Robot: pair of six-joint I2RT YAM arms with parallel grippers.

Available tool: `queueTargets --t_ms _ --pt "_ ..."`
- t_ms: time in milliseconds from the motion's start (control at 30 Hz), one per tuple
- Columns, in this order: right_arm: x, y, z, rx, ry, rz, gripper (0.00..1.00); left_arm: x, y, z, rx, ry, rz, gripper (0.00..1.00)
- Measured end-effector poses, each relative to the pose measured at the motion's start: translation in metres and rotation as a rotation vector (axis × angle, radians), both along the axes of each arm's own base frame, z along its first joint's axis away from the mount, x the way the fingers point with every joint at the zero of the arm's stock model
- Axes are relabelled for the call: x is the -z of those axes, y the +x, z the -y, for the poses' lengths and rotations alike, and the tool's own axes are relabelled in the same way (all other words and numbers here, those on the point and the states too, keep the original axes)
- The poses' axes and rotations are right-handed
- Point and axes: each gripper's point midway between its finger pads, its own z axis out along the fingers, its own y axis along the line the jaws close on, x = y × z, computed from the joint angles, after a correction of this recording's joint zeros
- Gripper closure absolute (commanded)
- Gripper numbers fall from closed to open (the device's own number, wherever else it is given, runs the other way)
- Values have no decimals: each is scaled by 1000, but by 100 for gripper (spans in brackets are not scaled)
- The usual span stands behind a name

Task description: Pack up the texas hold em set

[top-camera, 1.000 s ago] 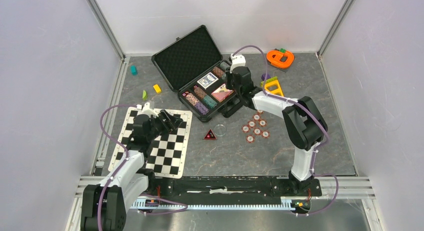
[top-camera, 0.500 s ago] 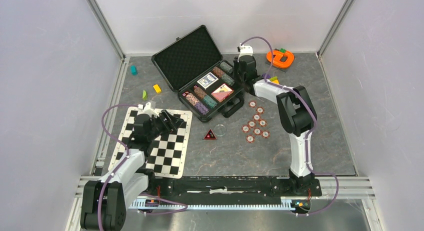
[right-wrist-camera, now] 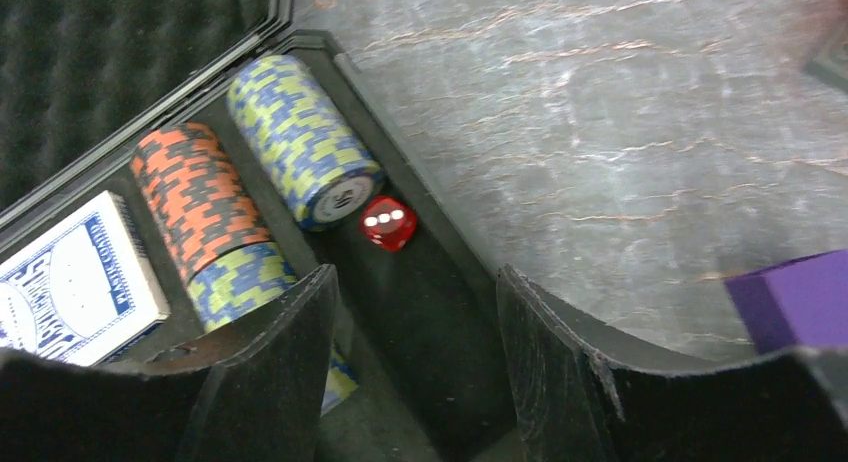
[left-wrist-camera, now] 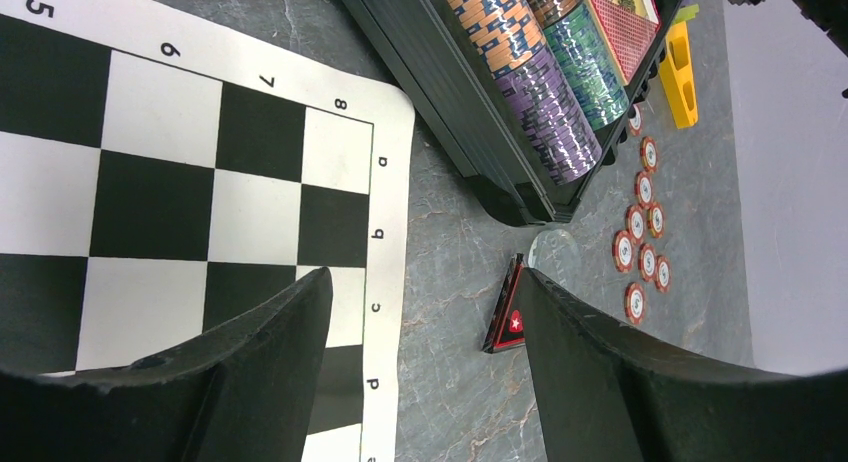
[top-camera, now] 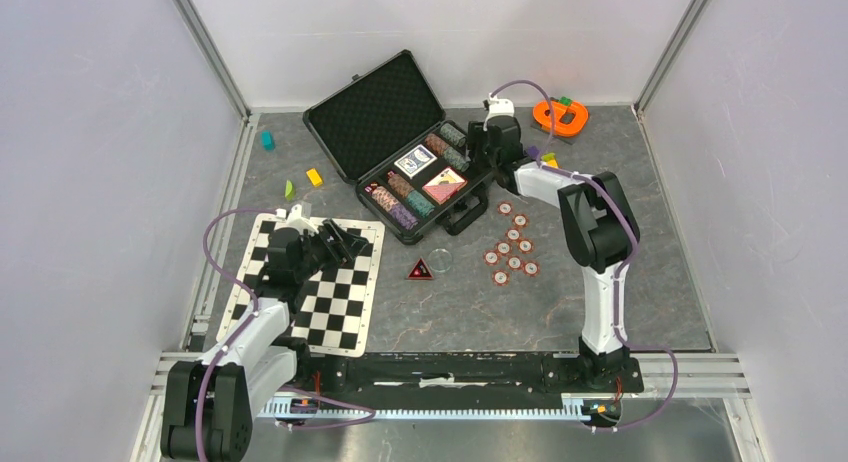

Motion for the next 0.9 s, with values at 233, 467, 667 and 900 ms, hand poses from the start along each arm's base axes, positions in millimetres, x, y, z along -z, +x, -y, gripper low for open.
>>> queueTargets --t_ms 233,467,667,900 --pt "-9 7 45 48 -7 -3 41 0 0 0 2 0 0 25" --pt "7 3 58 -3 -77 -85 51 0 0 0 2 0 0 25" --pt "7 1 51 -62 -81 -82 53 0 0 1 3 -1 0 25" --pt "21 -38 43 -148 -54 -117 53 -1 -3 5 26 -8 0 25"
